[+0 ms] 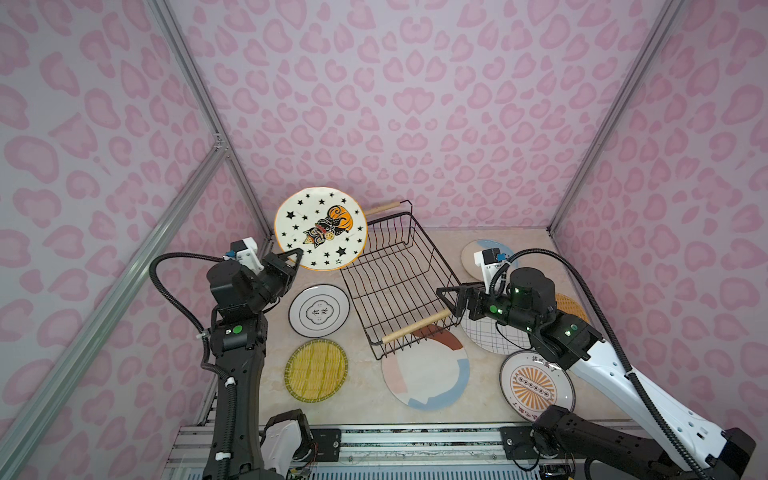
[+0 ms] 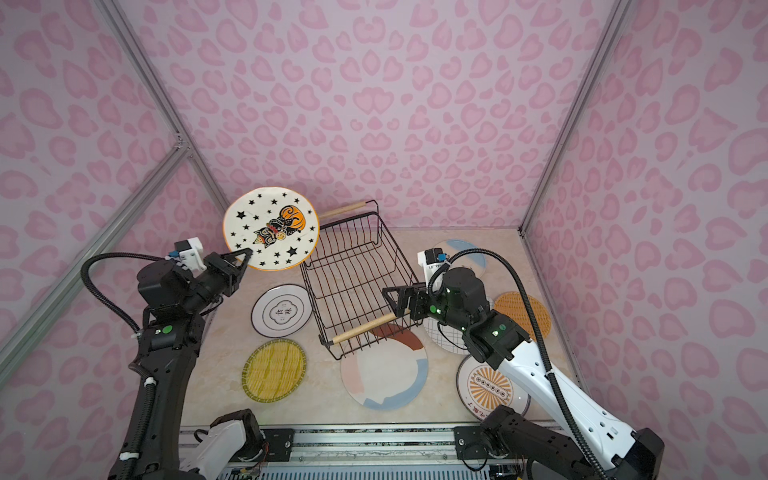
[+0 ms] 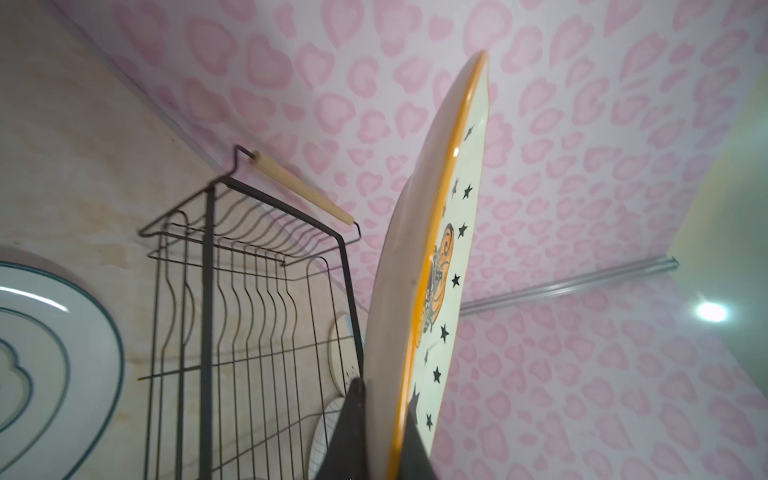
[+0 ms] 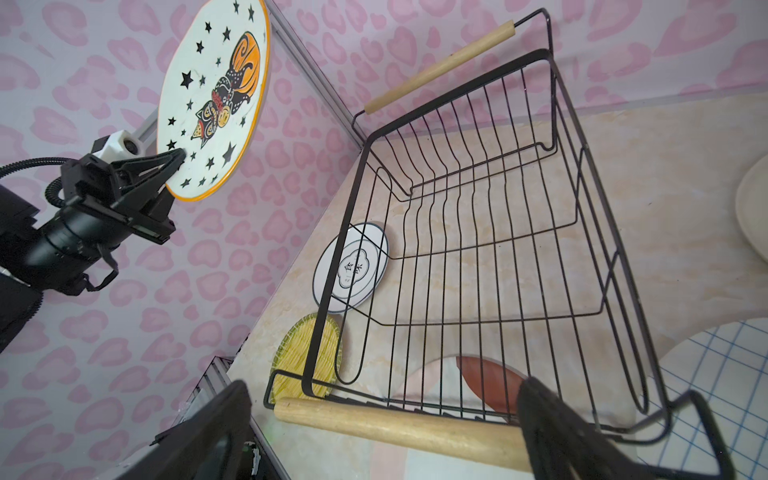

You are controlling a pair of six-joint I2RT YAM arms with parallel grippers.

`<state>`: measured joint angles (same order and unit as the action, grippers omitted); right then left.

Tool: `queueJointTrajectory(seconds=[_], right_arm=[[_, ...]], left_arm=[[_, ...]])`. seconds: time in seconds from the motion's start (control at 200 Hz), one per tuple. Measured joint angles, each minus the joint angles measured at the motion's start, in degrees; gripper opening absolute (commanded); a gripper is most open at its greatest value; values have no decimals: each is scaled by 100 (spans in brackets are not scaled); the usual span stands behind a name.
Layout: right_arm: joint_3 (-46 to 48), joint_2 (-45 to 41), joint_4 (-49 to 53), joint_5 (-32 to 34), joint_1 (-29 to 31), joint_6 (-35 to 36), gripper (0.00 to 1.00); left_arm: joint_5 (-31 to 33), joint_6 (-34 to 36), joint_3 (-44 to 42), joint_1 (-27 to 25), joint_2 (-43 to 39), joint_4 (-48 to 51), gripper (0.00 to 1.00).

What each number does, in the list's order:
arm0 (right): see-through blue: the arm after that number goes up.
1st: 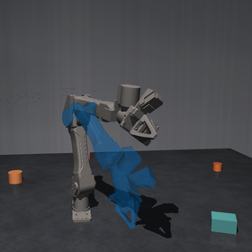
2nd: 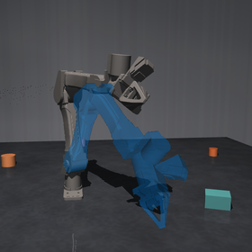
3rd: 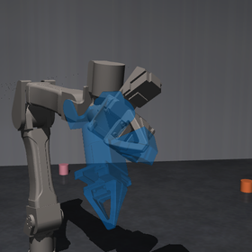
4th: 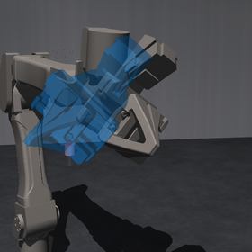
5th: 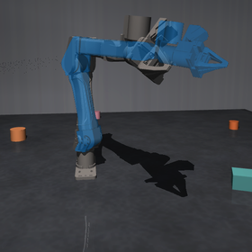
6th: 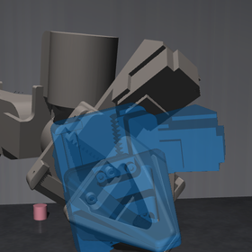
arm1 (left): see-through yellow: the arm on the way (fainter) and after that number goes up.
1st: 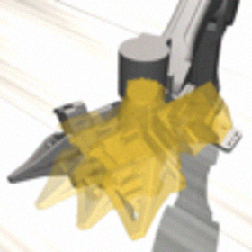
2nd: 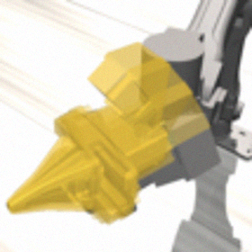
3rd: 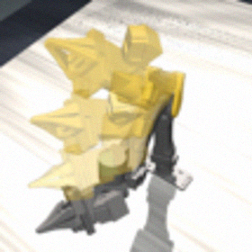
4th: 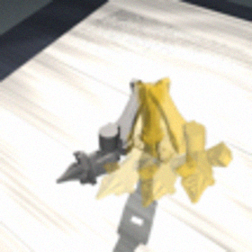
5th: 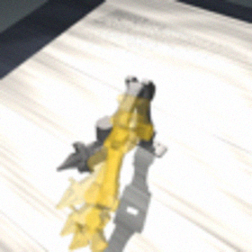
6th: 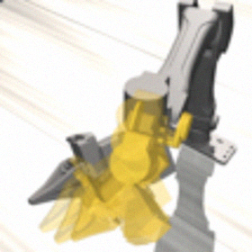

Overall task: Load the plates into the dish rack
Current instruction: 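Lift the star-and-cat plate upright with the left gripper toward the right gripper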

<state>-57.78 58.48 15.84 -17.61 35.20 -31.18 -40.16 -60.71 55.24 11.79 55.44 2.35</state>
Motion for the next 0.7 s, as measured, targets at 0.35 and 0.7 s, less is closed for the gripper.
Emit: queueJointTrajectory(seconds=[0.35,0.7], right_arm=[[-264,439,-691,-1040,-859,-584,100],[-450,911,-1438,-1547,-645,-1084,78]], left_arm=[[-822,378,101,-1388,608,-374,4],[-973,527,46,-2081,876,-616,4]])
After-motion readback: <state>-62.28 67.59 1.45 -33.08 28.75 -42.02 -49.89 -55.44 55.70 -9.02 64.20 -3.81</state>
